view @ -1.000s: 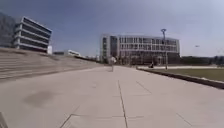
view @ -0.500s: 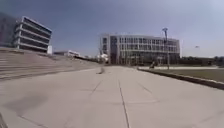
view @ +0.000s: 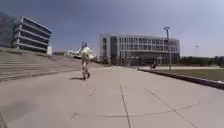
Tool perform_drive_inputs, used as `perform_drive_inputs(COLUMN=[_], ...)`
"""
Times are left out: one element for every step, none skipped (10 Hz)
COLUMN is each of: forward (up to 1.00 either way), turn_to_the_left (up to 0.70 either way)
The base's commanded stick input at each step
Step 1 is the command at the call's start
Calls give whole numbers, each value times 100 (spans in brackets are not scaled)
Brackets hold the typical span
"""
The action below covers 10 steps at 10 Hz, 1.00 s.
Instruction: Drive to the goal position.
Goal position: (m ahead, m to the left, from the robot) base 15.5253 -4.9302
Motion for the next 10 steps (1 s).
perform_drive_inputs(forward=[70,70,70,70,70,70,70,70,70,70], turn_to_the_left=[0,0,0,0,0,0,0,0,0,0])
